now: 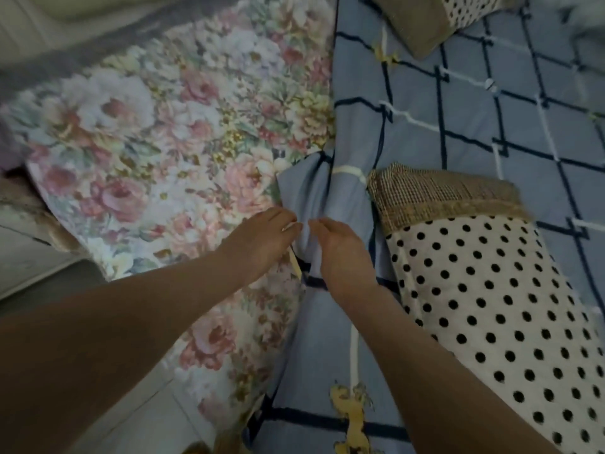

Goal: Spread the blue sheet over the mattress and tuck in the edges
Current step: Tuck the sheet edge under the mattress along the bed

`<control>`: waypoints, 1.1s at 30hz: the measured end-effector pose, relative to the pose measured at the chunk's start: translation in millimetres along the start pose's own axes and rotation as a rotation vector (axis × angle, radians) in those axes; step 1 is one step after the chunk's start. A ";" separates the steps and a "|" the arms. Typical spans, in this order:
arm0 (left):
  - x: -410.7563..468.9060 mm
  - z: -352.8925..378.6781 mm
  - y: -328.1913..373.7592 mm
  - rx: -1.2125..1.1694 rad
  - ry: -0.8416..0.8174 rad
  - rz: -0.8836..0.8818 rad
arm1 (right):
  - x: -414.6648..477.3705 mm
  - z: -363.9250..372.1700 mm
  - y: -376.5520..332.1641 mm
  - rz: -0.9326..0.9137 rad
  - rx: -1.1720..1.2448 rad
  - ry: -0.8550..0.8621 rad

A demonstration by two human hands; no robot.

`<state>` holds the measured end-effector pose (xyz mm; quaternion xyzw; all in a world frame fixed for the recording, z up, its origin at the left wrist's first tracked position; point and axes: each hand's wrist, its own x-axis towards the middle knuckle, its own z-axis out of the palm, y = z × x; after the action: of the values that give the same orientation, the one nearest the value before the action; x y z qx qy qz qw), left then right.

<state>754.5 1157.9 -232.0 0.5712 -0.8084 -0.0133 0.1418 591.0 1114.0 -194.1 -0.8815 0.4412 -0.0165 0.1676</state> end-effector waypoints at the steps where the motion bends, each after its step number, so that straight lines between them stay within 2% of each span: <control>1: 15.7 -2.7 -10.1 0.012 0.013 -0.096 | 20.8 -8.6 4.4 -0.014 -0.021 -0.025; 2: 28.3 -6.4 -19.9 0.020 0.051 -0.190 | 40.8 -12.6 10.1 -0.026 -0.053 -0.044; 5: 67.4 0.2 -52.6 0.044 -0.063 -0.176 | 102.1 -18.2 27.5 -0.085 -0.080 0.005; 8: 96.9 15.9 -87.5 0.039 -0.083 -0.251 | 163.7 -2.2 46.5 -0.111 -0.126 -0.076; 10: 104.6 15.4 -84.9 0.093 -0.101 -0.220 | 172.2 -5.8 46.4 -0.140 -0.130 -0.054; 12: 116.3 26.2 -92.2 0.089 -0.089 -0.221 | 188.9 -7.6 51.6 -0.103 -0.209 -0.105; 14: 126.8 34.1 -92.8 -0.063 -0.088 -0.282 | 202.0 -6.7 67.1 -0.085 -0.258 -0.158; 17: 133.8 49.5 -100.7 -0.262 -0.105 -0.389 | 215.9 0.1 91.4 -0.189 -0.284 -0.155; 19: 126.1 49.5 -95.1 -0.368 -0.081 -0.353 | 198.7 1.1 102.4 -0.361 -0.337 -0.103; 21: 130.8 54.5 -74.0 -0.427 -0.035 -0.304 | 167.1 -8.6 116.6 -0.484 -0.370 -0.162; 22: 133.9 59.6 -59.9 -0.441 -0.083 -0.324 | 149.4 -12.8 123.6 -0.505 -0.368 -0.203; 24: 150.7 66.7 -34.4 -0.372 -0.221 -0.476 | 131.4 -31.3 133.8 -0.416 -0.352 -0.346; 26: 165.3 73.7 -24.6 -0.266 -0.283 -0.670 | 140.1 -40.5 134.4 -0.333 -0.291 -0.262; 28: 171.5 76.9 -31.7 -0.210 -0.285 -0.818 | 161.1 -47.0 121.1 -0.333 -0.234 -0.161; 30: 175.0 79.7 -42.0 -0.071 -0.219 -0.776 | 180.6 -47.2 108.3 -0.366 -0.181 -0.099; 33: 172.1 66.2 -59.6 -0.018 -0.058 -0.708 | 202.7 -29.6 103.5 -0.342 -0.136 -0.145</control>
<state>740.3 968.3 -269.6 0.8142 -0.5637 -0.0850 0.1102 629.4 889.5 -222.3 -0.9518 0.2717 0.0485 0.1335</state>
